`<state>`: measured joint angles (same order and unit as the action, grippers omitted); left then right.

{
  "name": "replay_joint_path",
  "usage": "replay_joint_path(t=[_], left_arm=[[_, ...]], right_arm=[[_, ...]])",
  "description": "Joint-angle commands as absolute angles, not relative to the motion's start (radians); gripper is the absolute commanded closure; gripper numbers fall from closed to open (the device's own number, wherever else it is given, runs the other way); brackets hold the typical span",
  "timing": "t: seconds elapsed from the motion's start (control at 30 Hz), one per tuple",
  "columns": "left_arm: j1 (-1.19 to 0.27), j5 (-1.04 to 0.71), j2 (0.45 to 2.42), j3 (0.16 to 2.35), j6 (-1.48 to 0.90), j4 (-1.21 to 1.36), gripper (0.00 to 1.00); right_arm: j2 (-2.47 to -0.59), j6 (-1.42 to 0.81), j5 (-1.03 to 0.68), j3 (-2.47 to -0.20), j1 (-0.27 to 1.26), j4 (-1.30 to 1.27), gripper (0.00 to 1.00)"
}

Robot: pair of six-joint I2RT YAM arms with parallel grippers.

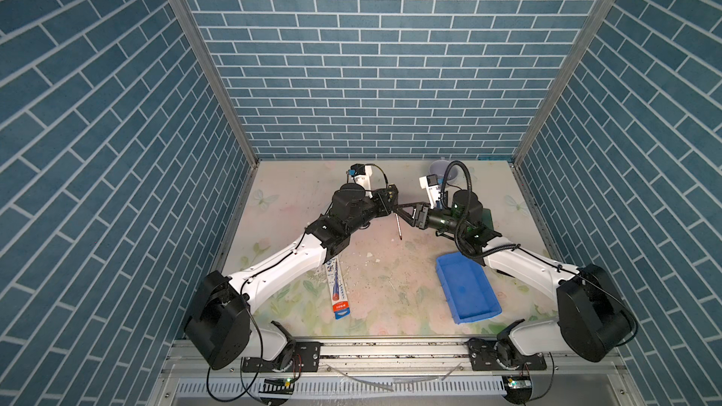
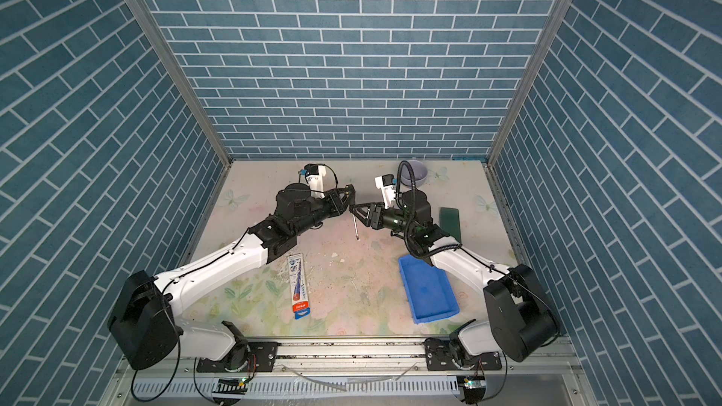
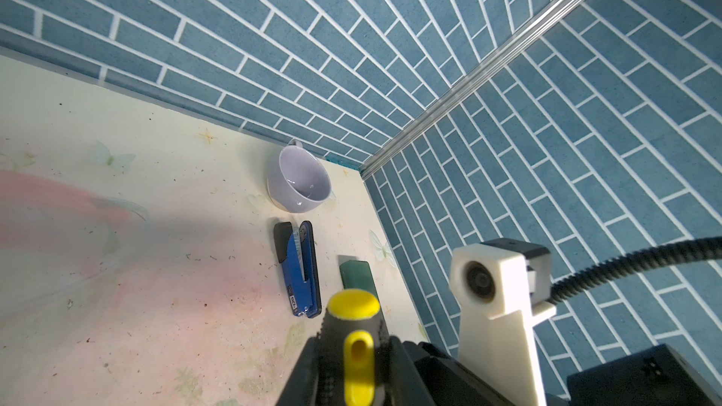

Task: Put the screwdriver in the bin
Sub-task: 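Close the right gripper on the screwdriver handle beside the left gripper, then open the left gripper and move the screwdriver over the blue bin with the right gripper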

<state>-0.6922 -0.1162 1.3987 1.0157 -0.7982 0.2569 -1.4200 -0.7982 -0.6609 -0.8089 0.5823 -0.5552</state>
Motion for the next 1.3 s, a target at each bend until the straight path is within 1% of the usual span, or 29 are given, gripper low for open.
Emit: replay_joint_path(t=[0.0, 0.1, 0.23, 0.27, 0.33, 0.4, 0.47, 0.5, 0.53, 0.6, 0.63, 0.73, 0.87, 0.93, 1.0, 1.13, 1.27], left_arm=[[-0.696, -0.127, 1.381, 1.013, -0.785, 0.296, 1.0], [-0.696, -0.133, 1.386, 1.009, -0.787, 0.303, 1.0], [-0.696, -0.139, 1.388, 1.012, -0.786, 0.308, 1.0], [-0.696, -0.14, 1.387, 1.012, -0.782, 0.307, 1.0], [-0.693, -0.138, 1.384, 1.013, -0.767, 0.3, 0.94], [-0.692, -0.139, 1.38, 1.012, -0.755, 0.297, 0.83], [-0.69, -0.141, 1.375, 1.012, -0.737, 0.299, 0.69], [-0.69, -0.141, 1.374, 1.01, -0.719, 0.307, 0.59], [-0.69, -0.139, 1.369, 1.007, -0.701, 0.31, 0.45], [-0.687, -0.13, 1.354, 1.006, -0.67, 0.296, 0.25], [-0.684, -0.127, 1.346, 1.008, -0.645, 0.286, 0.17], [-0.67, -0.114, 1.305, 1.01, -0.539, 0.245, 0.01], [-0.652, -0.115, 1.23, 0.959, -0.37, 0.258, 0.0], [-0.647, -0.211, 1.189, 0.925, -0.243, 0.291, 0.0], [-0.647, -0.274, 1.161, 0.925, -0.153, 0.253, 0.0], [-0.647, -0.42, 1.136, 0.918, 0.009, 0.172, 0.0], [-0.653, -0.526, 1.134, 0.864, 0.05, 0.24, 0.0]], right_arm=[[-1.44, -0.84, -0.702, -0.853, 0.586, -0.594, 0.65], [-1.439, -0.845, -0.708, -0.847, 0.586, -0.597, 0.8], [-1.432, -0.848, -0.71, -0.838, 0.585, -0.605, 0.98], [-1.429, -0.845, -0.71, -0.836, 0.584, -0.602, 1.0], [-1.422, -0.836, -0.706, -0.836, 0.585, -0.595, 1.0], [-1.417, -0.833, -0.707, -0.838, 0.586, -0.59, 1.0], [-1.413, -0.828, -0.707, -0.839, 0.583, -0.584, 1.0], [-1.41, -0.823, -0.707, -0.839, 0.582, -0.577, 1.0], [-1.405, -0.814, -0.702, -0.838, 0.581, -0.565, 1.0], [-1.386, -0.789, -0.683, -0.832, 0.574, -0.53, 1.0], [-1.371, -0.772, -0.666, -0.826, 0.57, -0.503, 1.0], [-1.313, -0.71, -0.599, -0.805, 0.553, -0.406, 1.0], [-1.205, -0.576, -0.473, -0.791, 0.542, -0.189, 1.0], [-1.142, -0.517, -0.392, -0.783, 0.538, -0.058, 1.0], [-1.075, -0.487, -0.309, -0.769, 0.534, 0.051, 1.0], [-0.924, -0.496, -0.146, -0.708, 0.529, 0.228, 1.0], [-0.788, -0.563, -0.016, -0.654, 0.529, 0.388, 1.0]])
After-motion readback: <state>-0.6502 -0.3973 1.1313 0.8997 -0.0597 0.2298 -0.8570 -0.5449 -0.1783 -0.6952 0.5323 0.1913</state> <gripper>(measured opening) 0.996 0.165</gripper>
